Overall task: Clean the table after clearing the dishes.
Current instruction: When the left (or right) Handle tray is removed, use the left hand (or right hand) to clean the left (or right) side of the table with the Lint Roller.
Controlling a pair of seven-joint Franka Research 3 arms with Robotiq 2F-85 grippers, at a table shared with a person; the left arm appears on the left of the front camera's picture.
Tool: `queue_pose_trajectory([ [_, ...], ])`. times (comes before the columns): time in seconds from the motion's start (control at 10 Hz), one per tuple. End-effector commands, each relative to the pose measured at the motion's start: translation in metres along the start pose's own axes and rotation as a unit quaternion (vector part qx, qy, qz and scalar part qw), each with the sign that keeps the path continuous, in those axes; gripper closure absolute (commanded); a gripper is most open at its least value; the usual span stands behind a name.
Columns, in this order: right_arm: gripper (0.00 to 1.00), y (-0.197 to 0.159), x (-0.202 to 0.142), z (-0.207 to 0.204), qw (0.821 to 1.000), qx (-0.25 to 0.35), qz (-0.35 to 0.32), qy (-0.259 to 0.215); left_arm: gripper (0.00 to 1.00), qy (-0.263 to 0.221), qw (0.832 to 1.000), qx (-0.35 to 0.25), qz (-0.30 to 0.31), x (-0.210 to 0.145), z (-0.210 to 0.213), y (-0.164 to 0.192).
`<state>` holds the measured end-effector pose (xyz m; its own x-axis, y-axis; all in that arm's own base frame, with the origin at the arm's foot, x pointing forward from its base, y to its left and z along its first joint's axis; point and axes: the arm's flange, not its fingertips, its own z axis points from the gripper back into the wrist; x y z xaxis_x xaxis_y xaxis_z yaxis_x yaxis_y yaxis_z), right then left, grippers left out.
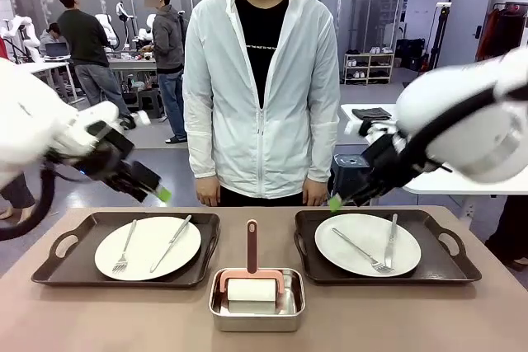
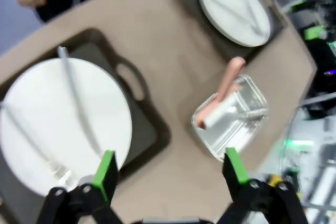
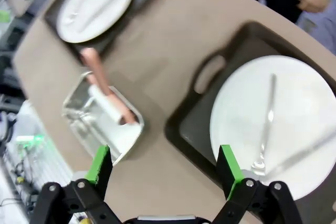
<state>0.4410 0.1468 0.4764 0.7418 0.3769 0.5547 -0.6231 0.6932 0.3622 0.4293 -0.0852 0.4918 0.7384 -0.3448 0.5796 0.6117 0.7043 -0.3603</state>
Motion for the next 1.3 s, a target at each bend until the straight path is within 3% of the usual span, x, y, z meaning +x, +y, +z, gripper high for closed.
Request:
queue_pose_trajectory([
  [0.0,0.0,-0.042,-0.002,0.02,0.991,0.09,-0.091,-0.03,0.0,-0.03,0.992,-0.107,0.054,-0.01,0.026,0.044],
  [0.2,0.0,-0.068,-0.015,0.053,0.969,0.155,-0.18,-0.07,0.0,-0.058,0.976,-0.19,0.095,-0.033,0.052,0.076],
  [0.3,0.0,-0.081,-0.025,0.069,0.96,0.17,-0.201,-0.094,0.0,-0.052,0.97,-0.194,0.137,-0.048,0.065,0.096],
  [0.5,0.0,-0.108,-0.053,0.103,0.946,0.178,-0.245,-0.117,0.0,-0.113,0.953,-0.197,0.201,-0.08,0.097,0.131],
  [0.9,0.0,-0.187,-0.144,0.19,0.899,0.188,-0.342,-0.197,0.0,-0.196,0.914,-0.212,0.285,-0.173,0.179,0.19],
  [1.1,0.0,-0.217,-0.191,0.22,0.869,0.205,-0.376,-0.247,0.0,-0.206,0.906,-0.226,0.293,-0.196,0.193,0.204],
  [1.2,0.0,-0.228,-0.215,0.231,0.866,0.207,-0.375,-0.257,0.0,-0.218,0.901,-0.228,0.299,-0.207,0.199,0.21],
])
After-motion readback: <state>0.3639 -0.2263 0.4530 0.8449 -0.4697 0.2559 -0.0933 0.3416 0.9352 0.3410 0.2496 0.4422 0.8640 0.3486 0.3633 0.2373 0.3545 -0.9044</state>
